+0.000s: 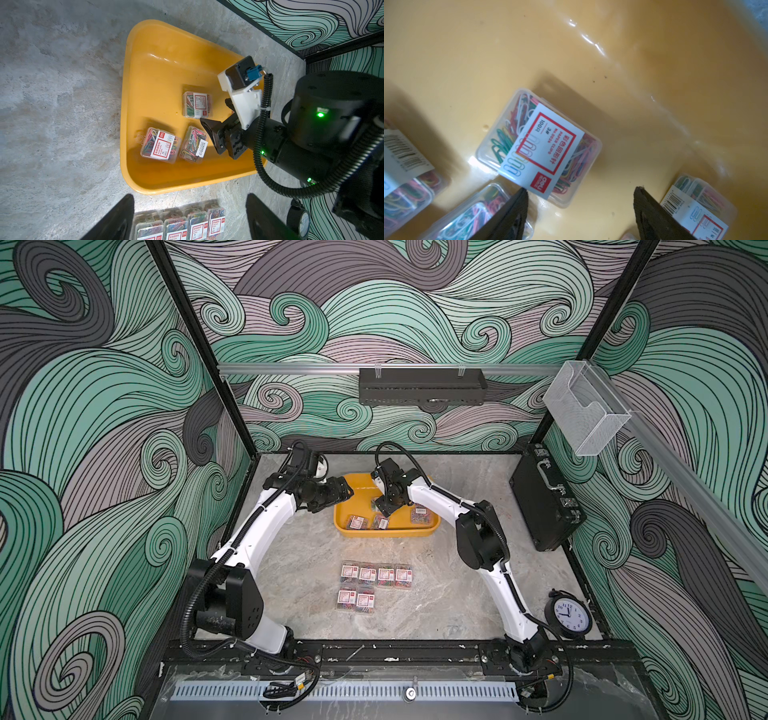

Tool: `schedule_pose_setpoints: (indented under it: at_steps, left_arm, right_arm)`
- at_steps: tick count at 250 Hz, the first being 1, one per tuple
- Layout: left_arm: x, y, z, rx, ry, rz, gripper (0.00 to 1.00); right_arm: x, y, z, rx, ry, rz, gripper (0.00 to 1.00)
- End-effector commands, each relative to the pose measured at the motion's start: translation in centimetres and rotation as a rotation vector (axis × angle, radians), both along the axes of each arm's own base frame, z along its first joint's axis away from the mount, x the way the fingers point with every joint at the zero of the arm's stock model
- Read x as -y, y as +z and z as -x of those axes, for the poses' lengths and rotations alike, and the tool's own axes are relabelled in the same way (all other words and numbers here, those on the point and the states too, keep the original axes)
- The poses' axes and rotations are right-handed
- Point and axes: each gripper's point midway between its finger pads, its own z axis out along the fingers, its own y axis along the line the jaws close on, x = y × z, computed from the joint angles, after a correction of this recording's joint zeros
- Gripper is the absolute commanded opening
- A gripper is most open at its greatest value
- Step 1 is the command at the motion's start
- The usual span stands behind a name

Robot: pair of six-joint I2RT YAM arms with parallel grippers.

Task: Take the paper clips out of the storage box
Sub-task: Place the boxed paper clips in the storage box.

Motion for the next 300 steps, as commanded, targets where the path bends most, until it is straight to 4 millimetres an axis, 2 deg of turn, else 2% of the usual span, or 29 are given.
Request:
schedule_pose_setpoints:
  at_steps: [1, 20, 84, 106, 131, 153, 197, 245, 300]
  left_arm:
    - [0.4, 0.2, 0.4, -0.012, -0.048, -0.019, 0.82]
    - [0.9, -0.1, 0.4, -0.019, -0.066, -0.021, 0.82]
    - [3.1, -1.7, -0.7, -0.041, -0.117, -0.067, 0.82]
    - [3.9, -2.8, -1.3, -0.059, -0.131, -0.103, 0.82]
    - [4.4, -4.3, -2.3, -0.077, -0.142, -0.181, 0.82]
    - [4.8, -5.6, -3.5, -0.086, -0.147, -0.256, 0.82]
    - [6.3, -7.8, -5.9, -0.079, -0.227, -0.339, 0.79]
    - [9.1, -9.7, -7.3, -0.065, -0.427, -0.34, 0.76]
    - [10.4, -11.4, -8.8, -0.062, -0.546, -0.376, 0.76]
  right_arm:
    - [2.4, 0.6, -1.0, 0.021, -0.067, 0.044, 0.78]
    - [2.7, 0.8, -1.6, 0.025, -0.089, 0.027, 0.77]
    - [0.9, 1.6, -3.7, 0.028, -0.099, -0.11, 0.77]
    - [0.5, 2.7, -3.7, 0.003, -0.102, -0.189, 0.75]
    - [1.3, 5.0, -3.1, -0.001, -0.111, -0.237, 0.75]
    - [2.4, 7.1, -2.0, 0.02, -0.124, -0.259, 0.75]
    - [6.3, 10.6, 1.4, 0.061, -0.193, -0.279, 0.75]
    - [9.5, 12.5, 6.3, 0.09, -0.229, -0.322, 0.76]
    - [12.3, 13.5, 10.5, 0.11, -0.279, -0.355, 0.78]
